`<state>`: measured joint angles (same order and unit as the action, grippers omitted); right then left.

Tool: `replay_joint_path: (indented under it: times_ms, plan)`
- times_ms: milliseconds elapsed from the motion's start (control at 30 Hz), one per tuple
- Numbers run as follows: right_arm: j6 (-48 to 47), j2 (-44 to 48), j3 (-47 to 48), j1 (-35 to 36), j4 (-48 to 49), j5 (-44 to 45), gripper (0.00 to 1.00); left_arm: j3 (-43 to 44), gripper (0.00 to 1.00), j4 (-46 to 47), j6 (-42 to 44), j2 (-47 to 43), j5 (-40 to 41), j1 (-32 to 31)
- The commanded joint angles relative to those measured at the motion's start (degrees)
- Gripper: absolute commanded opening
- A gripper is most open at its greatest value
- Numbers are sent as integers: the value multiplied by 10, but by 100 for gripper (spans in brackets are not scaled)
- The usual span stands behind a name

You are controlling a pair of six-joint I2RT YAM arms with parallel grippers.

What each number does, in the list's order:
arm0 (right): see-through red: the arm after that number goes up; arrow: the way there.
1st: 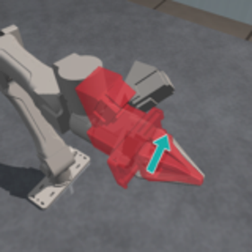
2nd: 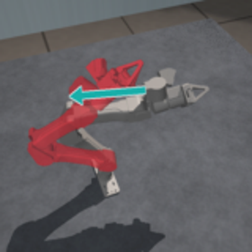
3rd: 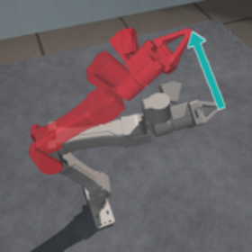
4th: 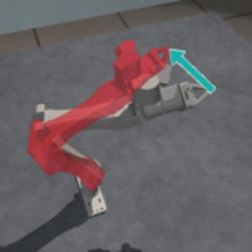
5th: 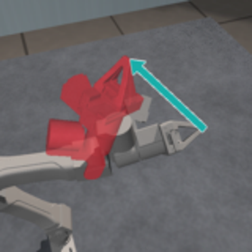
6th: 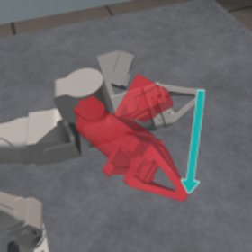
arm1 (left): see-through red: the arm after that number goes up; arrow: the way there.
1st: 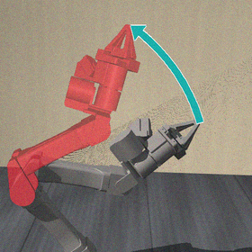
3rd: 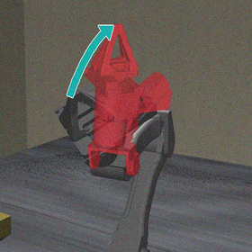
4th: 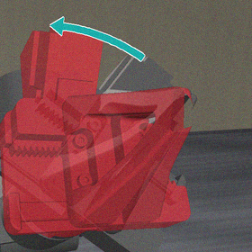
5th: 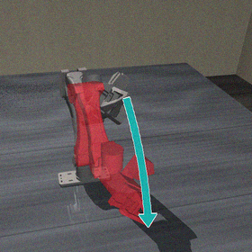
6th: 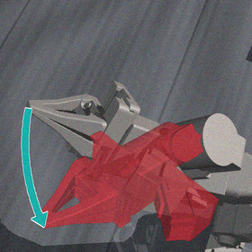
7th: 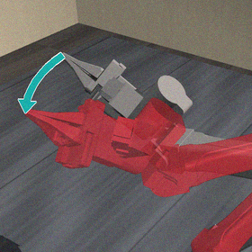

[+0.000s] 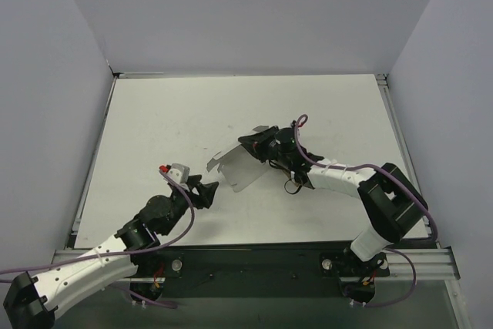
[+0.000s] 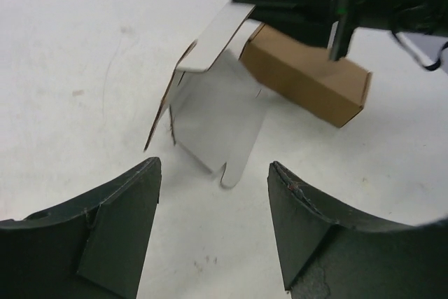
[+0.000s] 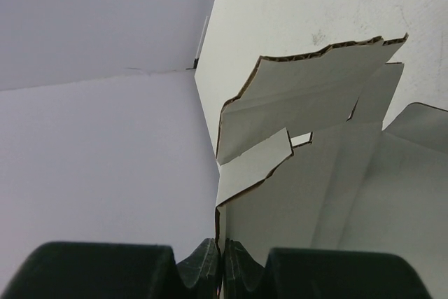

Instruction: Fold the paper box

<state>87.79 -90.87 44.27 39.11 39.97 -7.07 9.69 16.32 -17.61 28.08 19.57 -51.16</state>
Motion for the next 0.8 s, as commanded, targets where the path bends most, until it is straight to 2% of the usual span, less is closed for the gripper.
replay_joint_path:
  times_ms: [0, 167, 267, 400, 533, 767]
  plan:
    - [-2, -10, -25, 4, 88, 37, 0, -29, 71, -89, -123, -14, 77, 6]
    - [9, -16, -58, 4, 123, 56, 0, -49, 70, -74, -171, 34, 88, 19]
    - [0, -18, -70, 5, 129, 60, 0, -35, 65, -59, -171, 62, 79, 25]
    - [-3, -20, -81, 3, 133, 61, 0, -11, 65, -8, -117, 62, 58, 28]
    - [-8, -24, -80, 3, 135, 51, 0, 37, 66, -2, -53, 101, 15, 59]
    - [-12, -27, -80, 3, 144, 41, 0, 86, 66, 42, -17, 172, -42, 110]
